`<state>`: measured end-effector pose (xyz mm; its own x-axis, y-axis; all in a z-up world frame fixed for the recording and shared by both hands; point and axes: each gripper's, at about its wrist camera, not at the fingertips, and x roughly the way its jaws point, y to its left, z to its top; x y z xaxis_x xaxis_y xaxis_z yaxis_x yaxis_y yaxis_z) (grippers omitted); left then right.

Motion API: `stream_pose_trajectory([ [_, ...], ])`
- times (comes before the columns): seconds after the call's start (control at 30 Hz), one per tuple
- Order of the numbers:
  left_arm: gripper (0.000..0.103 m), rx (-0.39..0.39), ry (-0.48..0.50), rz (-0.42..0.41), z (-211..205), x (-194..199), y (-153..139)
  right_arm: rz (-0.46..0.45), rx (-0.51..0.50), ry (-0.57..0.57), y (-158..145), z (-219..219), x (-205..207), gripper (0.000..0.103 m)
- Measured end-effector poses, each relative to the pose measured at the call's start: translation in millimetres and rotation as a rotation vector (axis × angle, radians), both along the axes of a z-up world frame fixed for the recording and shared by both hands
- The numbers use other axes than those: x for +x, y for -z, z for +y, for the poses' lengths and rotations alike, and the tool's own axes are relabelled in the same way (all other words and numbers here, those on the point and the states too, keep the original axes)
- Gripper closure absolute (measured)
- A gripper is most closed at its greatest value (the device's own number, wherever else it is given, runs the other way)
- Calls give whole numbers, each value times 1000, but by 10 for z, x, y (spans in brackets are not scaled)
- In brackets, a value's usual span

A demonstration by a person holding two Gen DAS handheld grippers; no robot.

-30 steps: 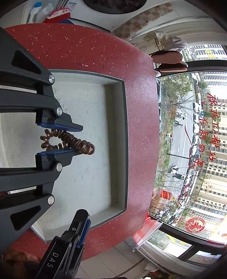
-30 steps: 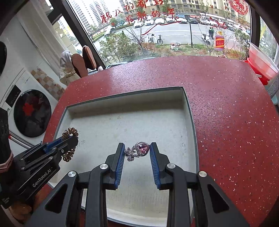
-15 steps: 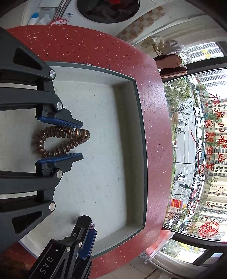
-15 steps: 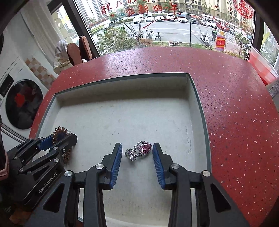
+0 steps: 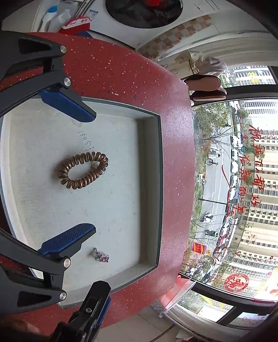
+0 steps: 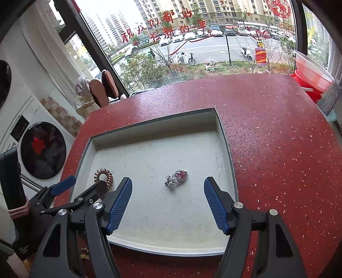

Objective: Organize jewelry
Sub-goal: 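Open the left tool to drop the coil bracelet while the right tool releases the pendant in the tray, then withdraw both tools from the tray toward the remaining jewelry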

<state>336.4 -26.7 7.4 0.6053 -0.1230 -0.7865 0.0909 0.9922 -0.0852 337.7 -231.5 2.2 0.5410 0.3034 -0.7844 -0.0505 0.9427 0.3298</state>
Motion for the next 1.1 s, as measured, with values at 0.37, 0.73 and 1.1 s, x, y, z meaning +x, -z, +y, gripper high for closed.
stream_pose_trajectory([
  [0.37,0,-33,12,-29,243,-549,-198,-59,35,11,-178,-45,-597,13],
  [0.73,0,7,19,-39,336,-1295,-144,-93,54,52,-112,-271,-1237,12],
  [1.1,0,44,7,-32,347,-1736,2,-8,-6,19,2,-296,-1591,12],
])
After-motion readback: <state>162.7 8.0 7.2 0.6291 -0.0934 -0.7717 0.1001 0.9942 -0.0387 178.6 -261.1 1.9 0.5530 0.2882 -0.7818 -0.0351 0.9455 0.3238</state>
